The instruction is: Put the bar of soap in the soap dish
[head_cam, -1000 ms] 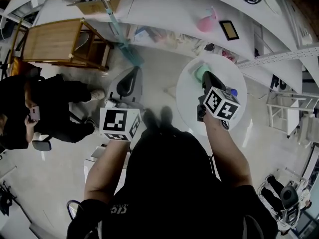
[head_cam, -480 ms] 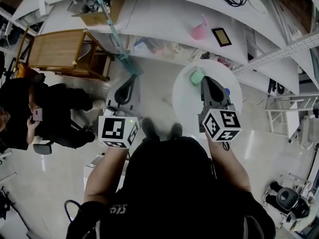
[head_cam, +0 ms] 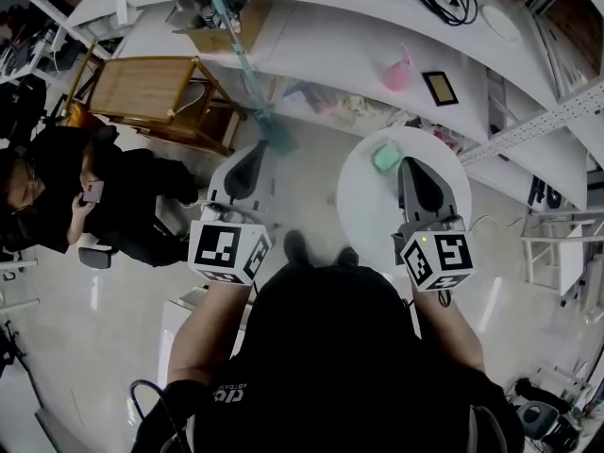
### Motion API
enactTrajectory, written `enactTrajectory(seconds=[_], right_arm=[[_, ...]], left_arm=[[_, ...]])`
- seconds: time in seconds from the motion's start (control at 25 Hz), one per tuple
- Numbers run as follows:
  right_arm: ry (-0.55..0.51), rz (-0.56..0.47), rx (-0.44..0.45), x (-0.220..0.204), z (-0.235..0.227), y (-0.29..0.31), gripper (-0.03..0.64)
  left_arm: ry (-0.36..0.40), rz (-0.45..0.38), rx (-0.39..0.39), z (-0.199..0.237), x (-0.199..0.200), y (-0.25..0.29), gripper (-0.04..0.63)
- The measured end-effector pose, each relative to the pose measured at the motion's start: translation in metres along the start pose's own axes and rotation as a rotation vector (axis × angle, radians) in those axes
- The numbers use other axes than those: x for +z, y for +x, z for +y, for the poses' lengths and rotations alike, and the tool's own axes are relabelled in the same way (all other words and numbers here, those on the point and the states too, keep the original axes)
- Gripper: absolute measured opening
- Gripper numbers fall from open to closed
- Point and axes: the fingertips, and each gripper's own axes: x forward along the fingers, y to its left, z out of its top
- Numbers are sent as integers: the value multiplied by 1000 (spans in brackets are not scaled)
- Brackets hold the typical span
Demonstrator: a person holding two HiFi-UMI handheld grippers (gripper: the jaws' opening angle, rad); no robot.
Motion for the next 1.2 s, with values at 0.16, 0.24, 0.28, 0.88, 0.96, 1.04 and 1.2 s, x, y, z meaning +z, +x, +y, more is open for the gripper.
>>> enactTrajectory(seconds=[0.16, 0.24, 0.28, 0.88, 0.96, 1.04, 1.2], right_arm=[[-19, -18, 11, 8, -1, -7, 15], [-27, -23, 15, 10, -1, -10, 15], [-33, -23, 19, 11, 0, -11, 14], [-57, 2, 55, 1, 11, -13, 12], [-54, 1, 54, 2, 11, -14, 12], [-52, 2, 54, 1, 11, -14, 12], [-49, 6, 56, 0, 12, -16, 12]], left_arm=[[13, -5, 9, -4, 3, -2, 6], [17, -2, 14, -5, 1, -4, 8], [15, 0, 16, -6, 0, -4, 6], [18, 6, 17, -6, -4, -16, 6], [18, 6, 17, -6, -5, -17, 7], [18, 5, 18, -6, -5, -18, 6], [18, 6, 21, -6, -5, -22, 7]])
